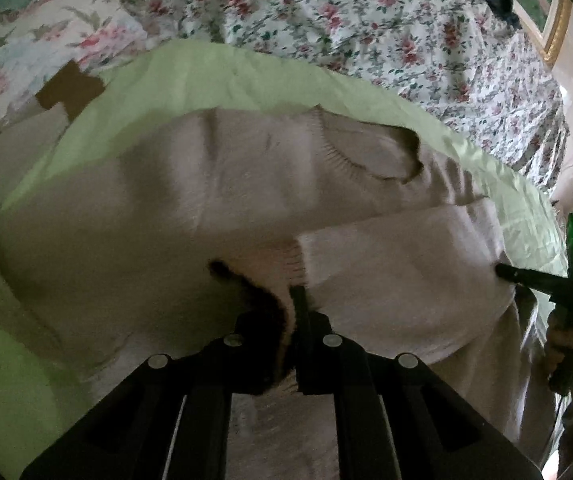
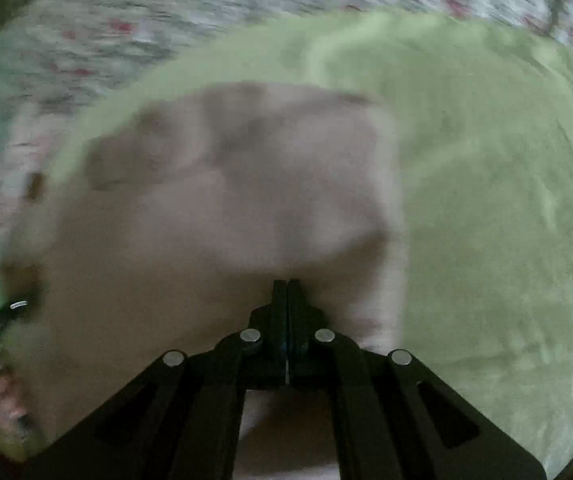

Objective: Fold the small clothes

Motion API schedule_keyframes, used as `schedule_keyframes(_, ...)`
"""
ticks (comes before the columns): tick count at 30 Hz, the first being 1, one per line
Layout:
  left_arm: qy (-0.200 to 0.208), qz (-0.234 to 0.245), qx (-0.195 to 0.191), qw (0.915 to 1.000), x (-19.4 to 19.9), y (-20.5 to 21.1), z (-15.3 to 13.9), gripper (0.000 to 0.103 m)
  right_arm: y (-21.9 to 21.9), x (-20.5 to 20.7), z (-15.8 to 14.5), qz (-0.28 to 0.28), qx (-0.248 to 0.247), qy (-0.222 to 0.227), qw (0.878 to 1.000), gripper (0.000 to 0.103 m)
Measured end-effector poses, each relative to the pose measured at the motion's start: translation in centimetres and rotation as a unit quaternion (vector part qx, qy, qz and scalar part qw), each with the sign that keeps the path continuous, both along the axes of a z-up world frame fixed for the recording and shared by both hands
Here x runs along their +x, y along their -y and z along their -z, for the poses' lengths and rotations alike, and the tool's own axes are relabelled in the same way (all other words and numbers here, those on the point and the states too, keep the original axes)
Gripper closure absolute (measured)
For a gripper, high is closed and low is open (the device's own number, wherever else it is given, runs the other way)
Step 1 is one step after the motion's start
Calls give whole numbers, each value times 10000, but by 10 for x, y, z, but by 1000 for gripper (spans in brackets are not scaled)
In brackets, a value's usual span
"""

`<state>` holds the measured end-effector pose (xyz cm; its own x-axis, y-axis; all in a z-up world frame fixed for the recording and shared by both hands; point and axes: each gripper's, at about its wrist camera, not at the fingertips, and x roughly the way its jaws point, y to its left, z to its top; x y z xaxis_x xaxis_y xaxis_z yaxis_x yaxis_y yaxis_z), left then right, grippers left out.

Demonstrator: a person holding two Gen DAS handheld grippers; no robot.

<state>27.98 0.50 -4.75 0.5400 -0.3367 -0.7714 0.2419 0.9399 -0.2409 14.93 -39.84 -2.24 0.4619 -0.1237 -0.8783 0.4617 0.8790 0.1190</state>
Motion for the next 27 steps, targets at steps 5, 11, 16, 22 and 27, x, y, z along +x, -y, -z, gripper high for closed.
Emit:
schedule_keyframes(5, 34, -26, 252, 9997, -15, -17, -3, 90, 2, -24, -18, 478, -143, 179, 9986, 102)
schedule_keyframes(11, 221, -395, 290, 9986, -28, -59, -29, 80, -35, -41, -35, 159, 209, 482, 9985, 50)
schedule_keyframes(16, 627, -997, 612, 9912, -7, -105, -63, 42, -85, -50, -35, -431, 534, 571, 9960, 49)
schedule_keyframes(22, 611, -1234, 1665, 9764, 79, -131, -64, 24, -118, -56, -19, -617, 980, 466, 9922, 49)
schedule_keyframes(27, 75, -1146, 2331, 9656, 148, -134, -20, 21, -127, -59, -12, -577, 1151, 442, 9907, 49)
